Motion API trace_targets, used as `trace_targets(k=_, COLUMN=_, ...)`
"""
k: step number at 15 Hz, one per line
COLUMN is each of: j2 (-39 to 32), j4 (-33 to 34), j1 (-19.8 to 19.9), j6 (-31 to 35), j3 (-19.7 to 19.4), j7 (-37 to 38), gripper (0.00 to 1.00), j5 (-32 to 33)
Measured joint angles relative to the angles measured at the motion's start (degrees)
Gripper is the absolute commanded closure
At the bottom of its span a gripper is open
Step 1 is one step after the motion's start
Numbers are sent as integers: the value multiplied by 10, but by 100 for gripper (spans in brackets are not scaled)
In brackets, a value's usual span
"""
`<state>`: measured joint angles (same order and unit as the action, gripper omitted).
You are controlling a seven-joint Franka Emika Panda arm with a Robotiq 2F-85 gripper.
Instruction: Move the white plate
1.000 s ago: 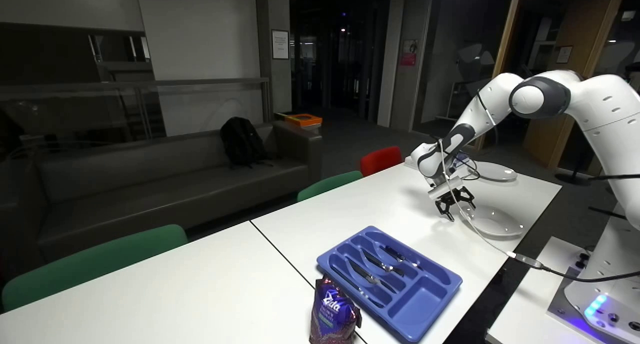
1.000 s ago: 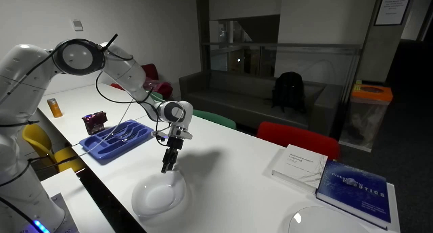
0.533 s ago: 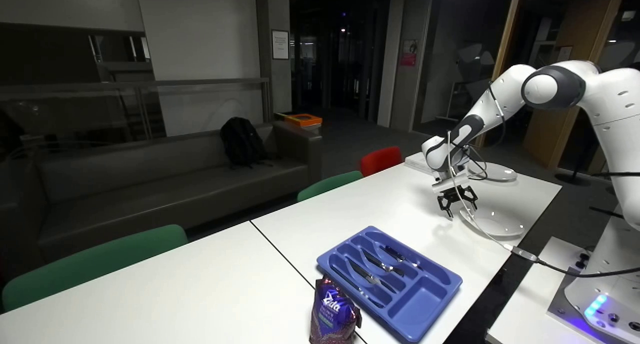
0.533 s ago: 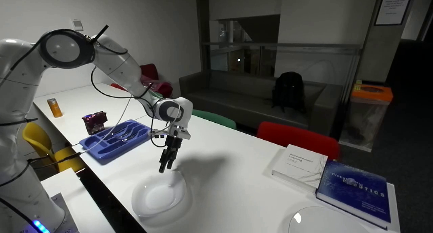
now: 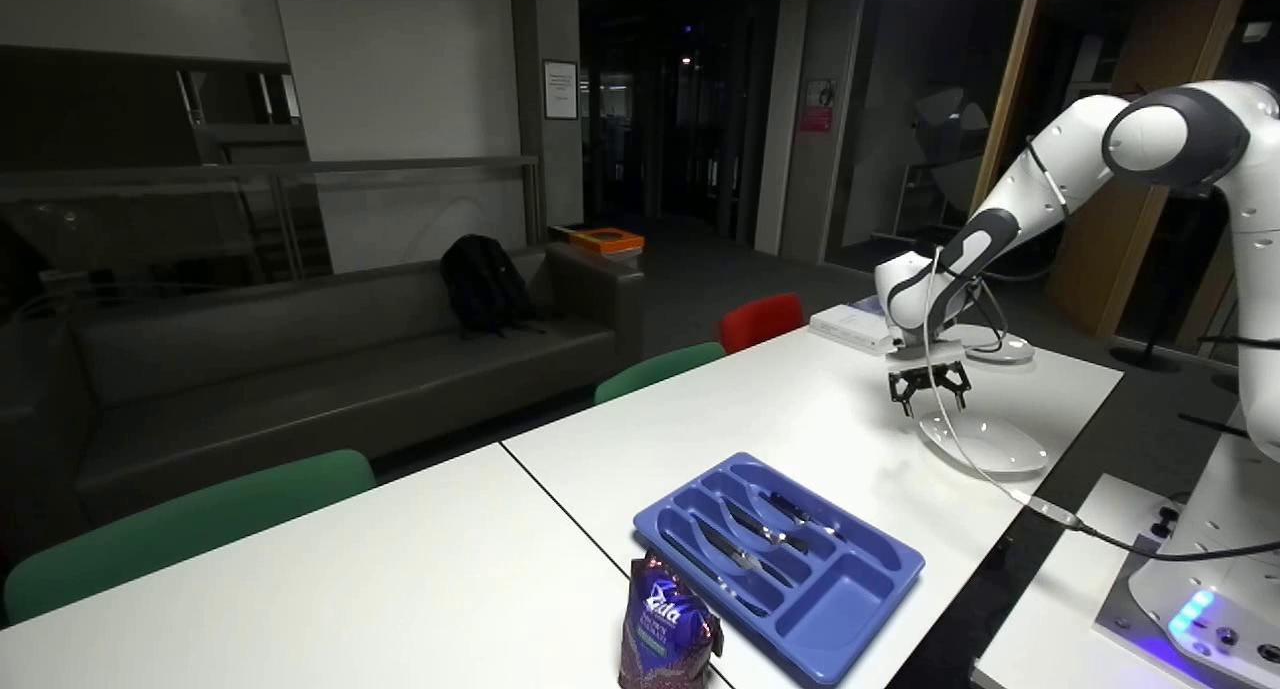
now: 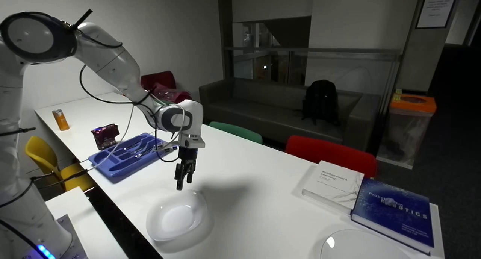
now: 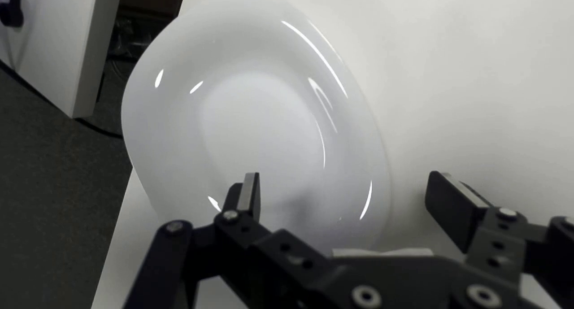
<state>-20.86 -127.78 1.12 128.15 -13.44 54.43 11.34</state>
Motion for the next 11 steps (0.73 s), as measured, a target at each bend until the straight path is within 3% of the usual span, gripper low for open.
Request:
trace_targets(k=6, j2=47, j4=-69, j1=-6, j6=94, j3=-10, j7=41, gripper=0, j5=135)
trace_targets(k=11, j2=58, j4=-96, j1=-4, j6=138, j3=-14, j7=45, gripper=0, j5=156)
